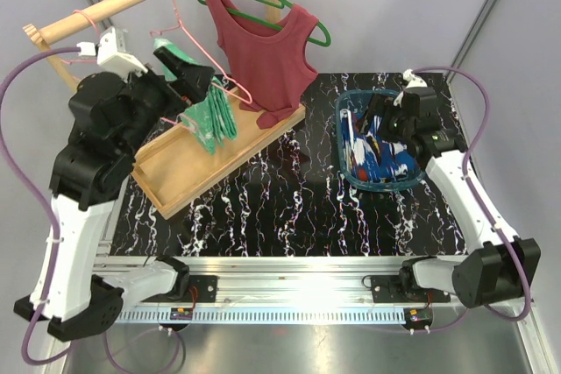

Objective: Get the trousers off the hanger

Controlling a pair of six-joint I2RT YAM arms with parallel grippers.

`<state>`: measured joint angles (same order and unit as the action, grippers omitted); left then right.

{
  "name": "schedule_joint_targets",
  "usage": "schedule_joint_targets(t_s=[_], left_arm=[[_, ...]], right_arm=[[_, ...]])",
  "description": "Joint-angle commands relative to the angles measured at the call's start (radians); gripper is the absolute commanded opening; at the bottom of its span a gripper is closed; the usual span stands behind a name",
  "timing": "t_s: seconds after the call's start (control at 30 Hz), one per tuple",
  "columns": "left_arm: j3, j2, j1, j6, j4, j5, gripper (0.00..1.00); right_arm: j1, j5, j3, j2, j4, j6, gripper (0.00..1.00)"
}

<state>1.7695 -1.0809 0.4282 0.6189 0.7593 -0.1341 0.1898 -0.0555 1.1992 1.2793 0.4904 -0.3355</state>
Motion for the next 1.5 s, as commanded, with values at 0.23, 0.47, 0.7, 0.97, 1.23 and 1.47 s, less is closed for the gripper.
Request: schedule_joint_targets(t_s=[0.23,0.47,0.7,0.97,1.23,1.47], left_arm=[[0.304,-0.304,0.03,-0.018,0.081,-0.309,0.89],[0.447,-0.482,0.055,-0.12,0.155,-0.487,0.78],[0.542,-0.58,0.072,-0.145,0.267,-0.584,0.24],[0.531,-0.579,0.075,-0.145,0.278,-0.613,0.11],[0.51,-0.588,0.075,-0.139,0.285,-0.61,0.02],[0.565,-0.582,0.084,-0.186,0.258,-0.567,0.0]], right_arm=[[0.007,-0.064,-0.085,-0.162,-0.026,-0.034,0.99],[0.008,-0.093,-0.108,-0.233,-0.009,-0.056,1.0],[0.007,-0.087,-0.109,-0.259,0.016,-0.051,0.99],[0.007,-0.107,-0.102,-0.27,0.02,-0.043,0.99],[0.007,-0.126,-0.112,-0.287,0.019,-0.045,1.0],[0.007,-0.141,-0.101,-0.31,0.014,-0.043,0.99]])
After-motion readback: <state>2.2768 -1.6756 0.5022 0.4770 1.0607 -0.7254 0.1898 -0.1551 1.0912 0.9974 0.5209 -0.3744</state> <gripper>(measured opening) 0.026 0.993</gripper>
